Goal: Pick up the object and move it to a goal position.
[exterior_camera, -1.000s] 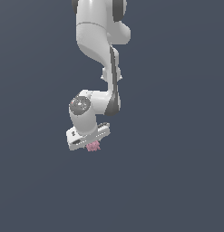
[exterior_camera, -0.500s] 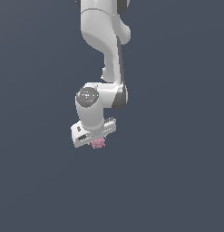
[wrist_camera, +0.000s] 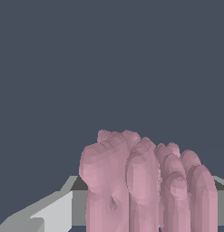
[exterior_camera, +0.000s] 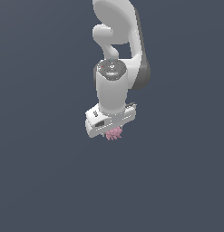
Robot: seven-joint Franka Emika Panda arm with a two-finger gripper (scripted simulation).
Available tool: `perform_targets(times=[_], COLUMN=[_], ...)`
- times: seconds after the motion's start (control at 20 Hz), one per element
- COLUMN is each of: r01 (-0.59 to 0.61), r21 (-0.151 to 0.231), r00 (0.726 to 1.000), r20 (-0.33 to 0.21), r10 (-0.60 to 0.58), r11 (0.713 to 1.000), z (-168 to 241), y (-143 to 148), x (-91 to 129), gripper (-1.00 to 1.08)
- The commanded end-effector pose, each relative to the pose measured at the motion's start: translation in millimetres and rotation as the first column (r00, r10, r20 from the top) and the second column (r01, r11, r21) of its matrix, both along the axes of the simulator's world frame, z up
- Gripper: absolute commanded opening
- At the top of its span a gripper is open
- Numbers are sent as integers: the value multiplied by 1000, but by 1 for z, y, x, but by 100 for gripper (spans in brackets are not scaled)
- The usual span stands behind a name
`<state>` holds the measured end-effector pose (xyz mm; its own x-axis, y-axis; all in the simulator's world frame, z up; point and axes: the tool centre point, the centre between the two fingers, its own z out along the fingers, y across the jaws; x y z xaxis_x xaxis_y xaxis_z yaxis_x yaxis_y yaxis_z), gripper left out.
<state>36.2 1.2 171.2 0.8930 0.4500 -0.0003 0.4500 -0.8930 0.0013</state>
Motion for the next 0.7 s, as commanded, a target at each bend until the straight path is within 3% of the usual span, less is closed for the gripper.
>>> perform_targets(times=[0.0, 0.65], r01=[0, 1], r21=[0, 0], r00=[1000, 1000], r20=[0, 0], r10=[0, -1], r11=[1000, 1000], z=[25, 148], y=[20, 121], x=[0, 3], gripper=[-100, -100])
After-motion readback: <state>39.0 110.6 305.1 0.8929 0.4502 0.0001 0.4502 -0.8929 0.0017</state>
